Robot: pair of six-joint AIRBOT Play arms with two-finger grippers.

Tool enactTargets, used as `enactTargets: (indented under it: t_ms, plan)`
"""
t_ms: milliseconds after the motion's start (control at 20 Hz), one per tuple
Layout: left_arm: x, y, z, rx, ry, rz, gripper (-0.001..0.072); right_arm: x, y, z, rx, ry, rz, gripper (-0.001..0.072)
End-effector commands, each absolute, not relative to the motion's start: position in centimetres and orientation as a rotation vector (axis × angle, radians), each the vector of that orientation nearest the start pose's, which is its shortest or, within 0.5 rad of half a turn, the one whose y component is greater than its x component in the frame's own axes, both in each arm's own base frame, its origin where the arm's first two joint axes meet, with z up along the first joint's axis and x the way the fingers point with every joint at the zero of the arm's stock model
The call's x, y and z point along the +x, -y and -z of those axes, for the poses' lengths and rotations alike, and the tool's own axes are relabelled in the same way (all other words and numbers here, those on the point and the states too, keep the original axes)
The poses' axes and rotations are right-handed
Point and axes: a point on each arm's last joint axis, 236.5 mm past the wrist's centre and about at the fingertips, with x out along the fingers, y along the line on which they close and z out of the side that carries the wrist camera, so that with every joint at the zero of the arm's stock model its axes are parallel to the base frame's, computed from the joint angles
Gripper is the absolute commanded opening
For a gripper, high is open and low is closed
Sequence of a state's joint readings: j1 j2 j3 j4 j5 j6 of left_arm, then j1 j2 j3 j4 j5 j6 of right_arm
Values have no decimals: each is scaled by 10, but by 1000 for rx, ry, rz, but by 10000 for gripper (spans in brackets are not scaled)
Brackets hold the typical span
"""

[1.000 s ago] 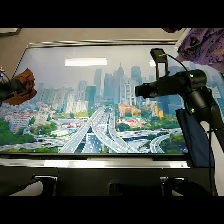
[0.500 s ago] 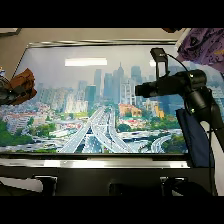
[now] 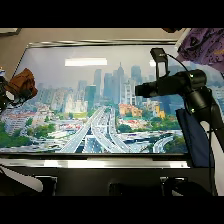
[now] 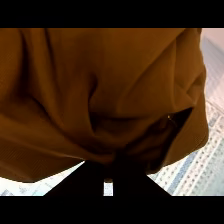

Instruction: Fold the clothes and pants, and hang the long-sleeved shirts on hangers.

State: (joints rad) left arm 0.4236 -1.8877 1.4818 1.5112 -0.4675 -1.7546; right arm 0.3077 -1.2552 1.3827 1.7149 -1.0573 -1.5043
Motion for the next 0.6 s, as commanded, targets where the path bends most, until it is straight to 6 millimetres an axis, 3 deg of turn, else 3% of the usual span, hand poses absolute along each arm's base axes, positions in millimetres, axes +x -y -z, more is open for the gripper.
enactTargets:
  t_ms: [0,150,250,400,550]
  plan:
    - [533,-232,90,-431,-892,-471,17,417,-164,-118,40,-958,-337,26]
    - [527,-213,49,-432,-922,-442,15,413,-163,-115,32,-979,-335,26]
    - [524,-175,4,-443,-912,-378,14,410,-161,-112,24,-1000,-332,25]
    - [507,-84,-60,-400,-915,-220,14,403,-155,-107,0,-1036,-319,25]
    - [464,37,-103,-370,-968,3,15,391,-144,-98,-42,-1101,-296,25]
